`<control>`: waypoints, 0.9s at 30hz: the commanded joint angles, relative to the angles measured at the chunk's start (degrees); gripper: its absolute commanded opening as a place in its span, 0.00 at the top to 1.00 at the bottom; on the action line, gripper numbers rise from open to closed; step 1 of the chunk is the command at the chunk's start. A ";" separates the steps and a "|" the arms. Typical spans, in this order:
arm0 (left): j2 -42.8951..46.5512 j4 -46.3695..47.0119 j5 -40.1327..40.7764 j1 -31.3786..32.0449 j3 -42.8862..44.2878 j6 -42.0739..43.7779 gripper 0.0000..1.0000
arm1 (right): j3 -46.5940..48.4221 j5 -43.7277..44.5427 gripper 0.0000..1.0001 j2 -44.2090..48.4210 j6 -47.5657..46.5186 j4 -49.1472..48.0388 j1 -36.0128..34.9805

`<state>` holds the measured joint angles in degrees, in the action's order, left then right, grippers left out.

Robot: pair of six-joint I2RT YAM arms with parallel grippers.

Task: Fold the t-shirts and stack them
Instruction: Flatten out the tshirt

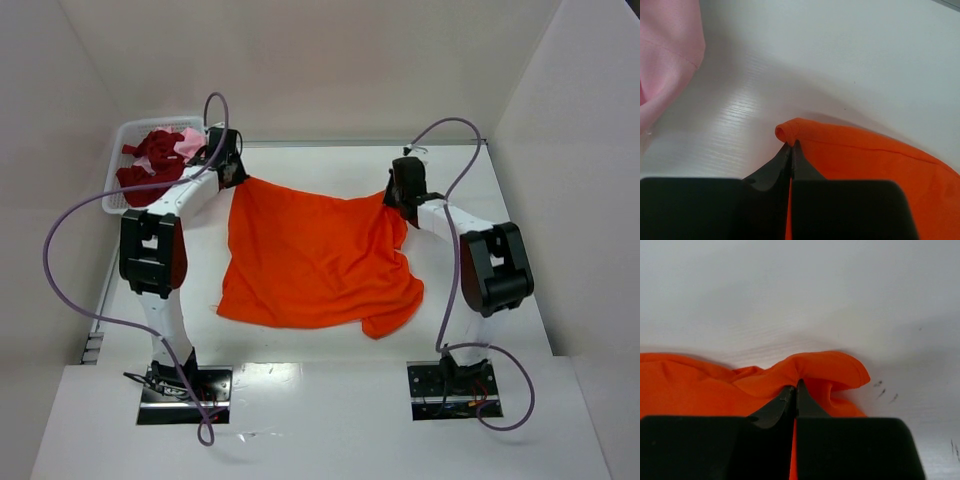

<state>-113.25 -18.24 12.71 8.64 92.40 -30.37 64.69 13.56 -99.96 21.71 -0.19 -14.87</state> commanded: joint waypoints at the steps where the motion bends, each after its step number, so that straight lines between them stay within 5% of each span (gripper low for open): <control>1: -1.09 2.42 -0.93 -0.99 2.96 -0.92 1.00 | 5.97 -2.04 0.98 -3.30 -2.64 -6.66 0.46; 7: -1.62 1.89 -0.93 -1.53 3.49 -0.92 1.00 | 19.06 -5.38 0.98 -8.14 -8.86 -4.48 0.46; 13: -1.62 1.89 -0.93 -1.53 2.44 -0.92 1.00 | 13.20 -5.48 0.78 -8.67 -6.78 -5.00 0.46; 16: -1.10 1.89 -0.93 -2.05 2.43 -0.39 1.00 | 9.94 -5.48 0.53 -7.53 -3.71 -4.48 0.98; 17: -1.09 1.28 -0.93 -2.05 2.43 -0.39 1.00 | 9.24 -5.48 0.36 -6.74 -3.09 -3.78 0.99; 21: -1.09 0.23 -0.93 -2.05 3.05 1.01 1.00 | 4.76 -5.91 0.08 -3.93 2.96 -3.77 4.49; 23: -1.09 -0.39 -0.93 -2.57 3.58 1.62 1.00 | 3.52 -6.53 0.00 -3.05 5.52 -2.28 7.30; 27: -1.09 -0.39 -0.93 -3.11 4.19 2.15 1.00 | 2.11 -6.01 0.00 -2.00 9.13 1.50 8.46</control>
<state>-114.37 -19.27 11.88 6.46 94.15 -29.91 67.33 6.66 -106.37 26.15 -0.45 -6.96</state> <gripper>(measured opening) 0.008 0.999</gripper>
